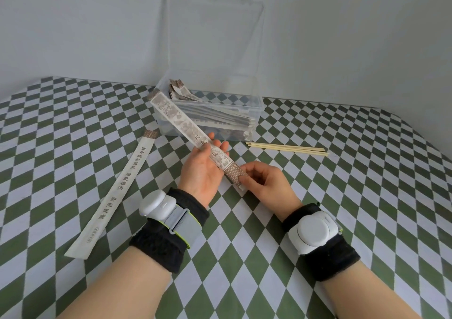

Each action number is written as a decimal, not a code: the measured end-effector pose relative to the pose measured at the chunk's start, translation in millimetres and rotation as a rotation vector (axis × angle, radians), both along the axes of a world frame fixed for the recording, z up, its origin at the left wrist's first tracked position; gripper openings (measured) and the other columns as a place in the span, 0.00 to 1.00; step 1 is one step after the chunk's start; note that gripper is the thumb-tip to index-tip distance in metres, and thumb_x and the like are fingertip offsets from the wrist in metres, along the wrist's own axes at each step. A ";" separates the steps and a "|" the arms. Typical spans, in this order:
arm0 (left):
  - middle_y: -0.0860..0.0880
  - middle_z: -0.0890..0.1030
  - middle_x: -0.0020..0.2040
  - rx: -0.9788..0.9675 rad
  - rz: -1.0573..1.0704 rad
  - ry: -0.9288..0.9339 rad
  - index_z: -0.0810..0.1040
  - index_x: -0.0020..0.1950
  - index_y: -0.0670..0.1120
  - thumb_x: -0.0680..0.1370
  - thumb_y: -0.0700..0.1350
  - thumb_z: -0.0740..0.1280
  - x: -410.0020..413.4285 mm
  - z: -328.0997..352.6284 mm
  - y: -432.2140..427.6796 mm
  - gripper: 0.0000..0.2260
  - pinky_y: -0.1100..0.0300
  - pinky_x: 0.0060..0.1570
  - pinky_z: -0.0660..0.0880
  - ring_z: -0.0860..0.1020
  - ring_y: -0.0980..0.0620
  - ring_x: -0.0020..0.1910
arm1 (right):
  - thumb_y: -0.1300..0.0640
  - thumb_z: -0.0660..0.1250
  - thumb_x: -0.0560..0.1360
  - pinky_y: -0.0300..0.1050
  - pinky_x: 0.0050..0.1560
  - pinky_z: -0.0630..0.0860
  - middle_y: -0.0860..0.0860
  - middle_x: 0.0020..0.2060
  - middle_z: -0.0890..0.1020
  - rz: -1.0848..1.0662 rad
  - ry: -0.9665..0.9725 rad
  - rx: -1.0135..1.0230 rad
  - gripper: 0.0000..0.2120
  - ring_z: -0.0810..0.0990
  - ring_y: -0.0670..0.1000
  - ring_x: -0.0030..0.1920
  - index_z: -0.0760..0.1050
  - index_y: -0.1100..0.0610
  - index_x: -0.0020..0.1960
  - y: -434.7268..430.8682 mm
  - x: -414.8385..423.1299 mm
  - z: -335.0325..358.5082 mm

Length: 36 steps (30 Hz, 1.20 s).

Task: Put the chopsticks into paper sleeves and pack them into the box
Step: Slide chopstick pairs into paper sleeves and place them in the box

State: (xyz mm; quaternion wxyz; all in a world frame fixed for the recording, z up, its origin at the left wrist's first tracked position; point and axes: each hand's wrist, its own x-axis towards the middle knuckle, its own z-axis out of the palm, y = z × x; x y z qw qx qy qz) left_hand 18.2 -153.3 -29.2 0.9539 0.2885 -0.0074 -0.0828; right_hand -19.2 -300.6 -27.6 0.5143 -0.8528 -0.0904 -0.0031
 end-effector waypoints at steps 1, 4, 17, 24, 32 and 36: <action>0.50 0.75 0.41 -0.005 0.009 -0.003 0.73 0.50 0.46 0.81 0.39 0.54 1.1 -0.6 0.7 0.09 0.56 0.50 0.71 0.78 0.52 0.46 | 0.60 0.64 0.75 0.37 0.45 0.76 0.43 0.41 0.79 0.007 0.000 -0.001 0.07 0.78 0.44 0.42 0.76 0.50 0.49 0.2 0.3 0.3; 0.50 0.75 0.41 -0.023 0.028 -0.017 0.73 0.50 0.47 0.79 0.39 0.56 2.3 -1.9 2.1 0.07 0.55 0.52 0.71 0.80 0.53 0.43 | 0.62 0.64 0.75 0.36 0.44 0.76 0.42 0.42 0.79 0.015 -0.012 0.003 0.09 0.77 0.42 0.41 0.76 0.49 0.49 0.0 1.1 0.5; 0.46 0.78 0.49 -0.102 0.027 0.057 0.72 0.54 0.47 0.82 0.43 0.54 -3.1 4.9 1.2 0.08 0.50 0.58 0.71 0.78 0.49 0.51 | 0.58 0.64 0.76 0.34 0.37 0.76 0.47 0.35 0.80 -0.095 0.033 0.071 0.04 0.77 0.44 0.35 0.75 0.51 0.43 2.0 0.9 3.9; 0.43 0.79 0.51 -0.063 -0.110 0.113 0.72 0.53 0.43 0.81 0.39 0.55 -6.0 6.1 -2.6 0.08 0.50 0.55 0.73 0.79 0.47 0.54 | 0.56 0.63 0.76 0.37 0.36 0.74 0.49 0.32 0.80 -0.160 0.038 0.033 0.07 0.75 0.47 0.33 0.76 0.52 0.40 2.9 2.9 3.8; 0.44 0.75 0.50 -0.116 0.055 0.233 0.71 0.53 0.43 0.82 0.39 0.55 4.5 -0.6 5.0 0.06 0.49 0.48 0.74 0.78 0.47 0.51 | 0.57 0.61 0.78 0.39 0.42 0.71 0.48 0.39 0.76 -0.249 -0.190 -0.361 0.08 0.73 0.46 0.38 0.77 0.57 0.50 -22.7 27.5 8.3; 0.45 0.76 0.47 -0.144 0.094 0.273 0.71 0.53 0.43 0.82 0.40 0.55 7.1 -3.7 5.2 0.06 0.51 0.45 0.74 0.78 0.48 0.50 | 0.58 0.59 0.78 0.46 0.53 0.71 0.53 0.50 0.75 -0.322 -0.186 -0.740 0.09 0.71 0.51 0.51 0.75 0.57 0.55 -66.5 60.7 11.2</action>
